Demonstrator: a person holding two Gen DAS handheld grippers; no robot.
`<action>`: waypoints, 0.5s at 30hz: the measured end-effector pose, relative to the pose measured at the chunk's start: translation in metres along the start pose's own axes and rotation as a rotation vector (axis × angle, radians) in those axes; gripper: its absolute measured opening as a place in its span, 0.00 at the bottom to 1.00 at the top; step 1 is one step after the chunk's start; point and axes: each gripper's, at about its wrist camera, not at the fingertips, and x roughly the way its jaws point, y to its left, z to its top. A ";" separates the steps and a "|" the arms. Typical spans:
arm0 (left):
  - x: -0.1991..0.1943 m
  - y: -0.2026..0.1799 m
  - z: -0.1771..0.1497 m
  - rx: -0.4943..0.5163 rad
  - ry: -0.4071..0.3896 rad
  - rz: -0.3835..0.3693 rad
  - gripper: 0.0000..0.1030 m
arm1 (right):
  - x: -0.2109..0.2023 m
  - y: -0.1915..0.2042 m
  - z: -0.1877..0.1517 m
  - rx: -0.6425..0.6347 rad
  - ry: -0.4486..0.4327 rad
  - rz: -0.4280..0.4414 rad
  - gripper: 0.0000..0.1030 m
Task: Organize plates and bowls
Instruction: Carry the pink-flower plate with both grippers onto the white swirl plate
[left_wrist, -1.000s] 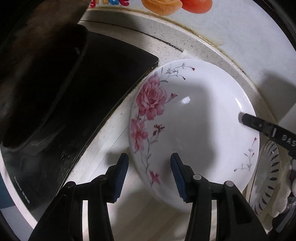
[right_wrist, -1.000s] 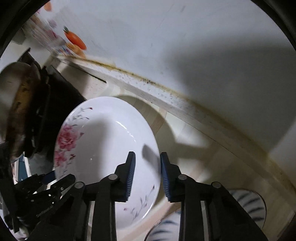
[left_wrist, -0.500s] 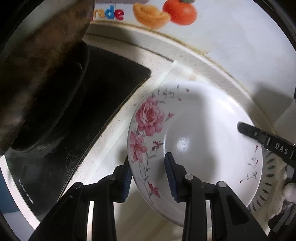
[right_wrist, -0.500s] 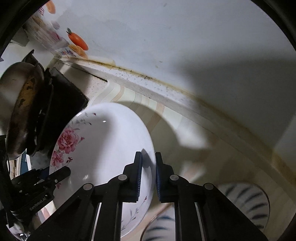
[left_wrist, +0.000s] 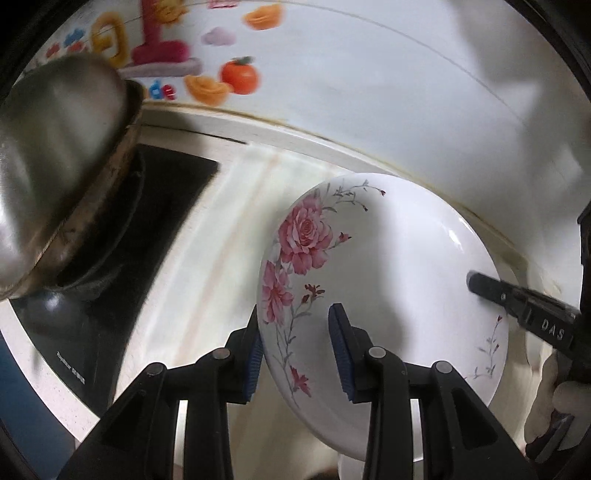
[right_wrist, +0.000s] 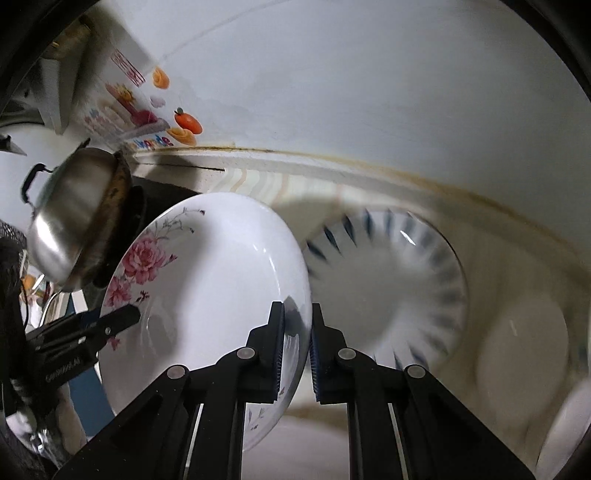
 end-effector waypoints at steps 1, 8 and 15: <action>-0.005 -0.006 -0.008 0.027 0.008 -0.013 0.30 | -0.011 -0.002 -0.013 0.013 -0.005 -0.007 0.14; -0.011 -0.038 -0.064 0.159 0.081 -0.052 0.30 | -0.054 -0.015 -0.117 0.137 -0.011 -0.048 0.14; 0.015 -0.051 -0.103 0.239 0.180 -0.037 0.30 | -0.043 -0.034 -0.202 0.279 0.032 -0.040 0.14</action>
